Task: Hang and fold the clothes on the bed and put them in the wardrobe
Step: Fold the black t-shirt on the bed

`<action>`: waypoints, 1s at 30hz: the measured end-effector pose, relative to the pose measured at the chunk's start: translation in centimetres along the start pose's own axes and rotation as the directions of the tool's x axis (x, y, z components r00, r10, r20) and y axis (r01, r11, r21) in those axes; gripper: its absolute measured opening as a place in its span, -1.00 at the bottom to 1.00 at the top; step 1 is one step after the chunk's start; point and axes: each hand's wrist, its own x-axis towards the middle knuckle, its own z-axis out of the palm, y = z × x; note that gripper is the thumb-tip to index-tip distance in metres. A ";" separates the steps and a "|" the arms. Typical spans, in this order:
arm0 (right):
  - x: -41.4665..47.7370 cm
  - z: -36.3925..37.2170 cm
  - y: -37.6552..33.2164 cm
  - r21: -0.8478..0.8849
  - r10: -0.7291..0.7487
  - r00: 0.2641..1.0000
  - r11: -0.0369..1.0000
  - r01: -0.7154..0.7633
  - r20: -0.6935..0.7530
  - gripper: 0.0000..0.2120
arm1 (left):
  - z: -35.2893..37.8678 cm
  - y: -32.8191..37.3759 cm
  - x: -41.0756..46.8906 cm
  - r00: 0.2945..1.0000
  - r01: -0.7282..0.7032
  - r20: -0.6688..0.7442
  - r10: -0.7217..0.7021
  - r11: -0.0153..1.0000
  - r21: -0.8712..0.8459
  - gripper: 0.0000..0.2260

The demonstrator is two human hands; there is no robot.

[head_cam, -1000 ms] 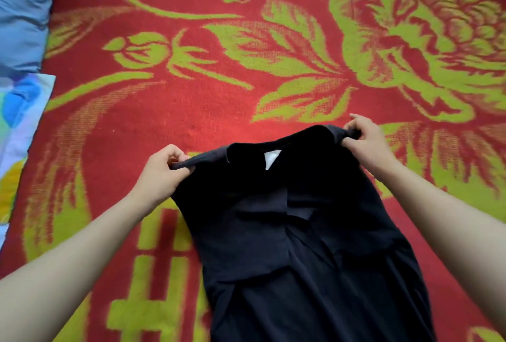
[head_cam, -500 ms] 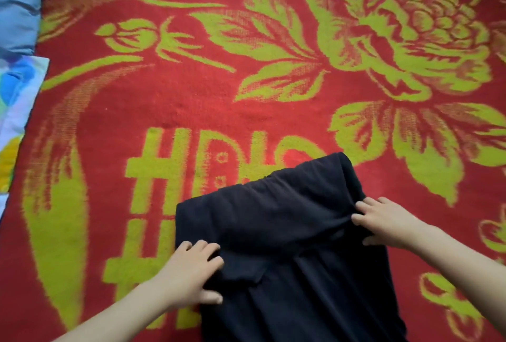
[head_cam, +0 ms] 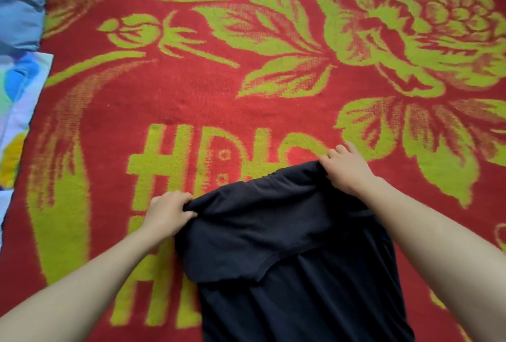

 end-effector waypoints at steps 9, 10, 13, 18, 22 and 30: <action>-0.3 -1.7 5.6 0.446 0.084 0.996 0.893 -0.059 -0.037 -0.65 | -8.1 -1.2 2.4 0.999 -0.046 -0.034 0.035 0.916 -0.400 -0.88; -0.6 -2.0 5.7 0.509 0.084 0.996 0.858 -0.070 -0.003 -0.60 | -8.1 -0.8 2.2 0.999 -0.041 0.003 0.047 0.908 -0.418 -0.85; -3.0 -3.1 6.2 0.440 0.118 0.993 0.893 -0.093 -0.028 -0.52 | -8.5 -0.7 0.5 0.996 -0.058 0.017 0.084 0.799 -0.598 -0.86; -9.3 -1.9 6.2 0.006 -0.259 0.744 0.943 0.333 -0.616 -0.42 | -7.1 -1.2 -5.2 0.962 -0.263 -0.098 0.255 0.765 -0.588 -0.79; -14.4 2.7 5.6 -0.103 -0.387 0.679 0.902 0.420 -0.623 -0.52 | -4.0 -0.9 -10.1 0.761 -0.648 -0.165 0.627 0.733 -0.208 -0.83; -18.5 7.6 -1.0 0.028 -0.386 0.908 0.918 0.395 -0.164 -0.50 | 6.0 1.3 -14.1 0.761 -0.648 0.248 0.600 0.683 0.337 -0.56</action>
